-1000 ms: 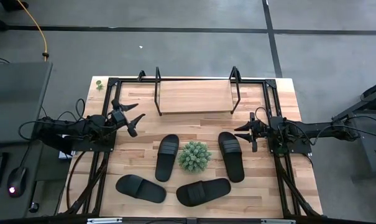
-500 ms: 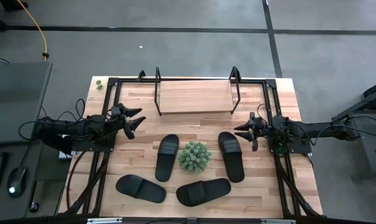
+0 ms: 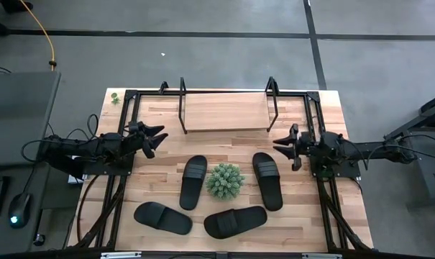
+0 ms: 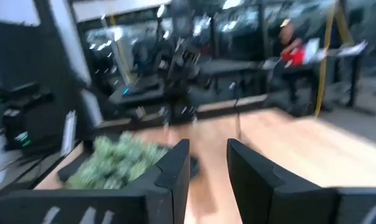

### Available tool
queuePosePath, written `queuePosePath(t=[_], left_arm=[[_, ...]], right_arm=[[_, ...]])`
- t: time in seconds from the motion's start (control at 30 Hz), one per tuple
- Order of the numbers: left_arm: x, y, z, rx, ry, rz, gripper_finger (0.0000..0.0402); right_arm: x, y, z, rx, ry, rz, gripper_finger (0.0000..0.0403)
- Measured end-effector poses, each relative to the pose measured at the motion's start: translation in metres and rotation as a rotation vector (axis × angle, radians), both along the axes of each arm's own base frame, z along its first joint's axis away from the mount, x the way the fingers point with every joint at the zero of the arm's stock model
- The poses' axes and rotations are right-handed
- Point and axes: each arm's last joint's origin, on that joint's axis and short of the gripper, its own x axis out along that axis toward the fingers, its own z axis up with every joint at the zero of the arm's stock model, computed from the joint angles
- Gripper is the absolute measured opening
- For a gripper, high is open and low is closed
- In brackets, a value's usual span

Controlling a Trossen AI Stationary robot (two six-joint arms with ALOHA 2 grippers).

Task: Pick and place slides into the shelf
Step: Put the right black slide on the shelf

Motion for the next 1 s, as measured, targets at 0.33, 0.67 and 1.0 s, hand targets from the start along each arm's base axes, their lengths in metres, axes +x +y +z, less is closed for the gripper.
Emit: queuePosePath(t=[0.33, 0.67, 1.0], left_arm=[[-0.002, 0.002, 0.004, -0.004, -0.049, 0.089, 0.0246], [-0.002, 0.002, 0.005, 0.002, -0.057, 0.085, 0.0246], [-0.002, -0.003, 0.023, 0.180, -0.154, -0.079, 0.0246]], right_arm=[[-0.001, -0.004, 0.003, -0.048, -0.020, -0.132, 0.0099], [-0.001, -0.005, 0.003, 0.034, -0.040, -0.157, 0.0099], [-0.001, -0.004, 0.003, 0.086, -0.049, -0.149, 0.0099]])
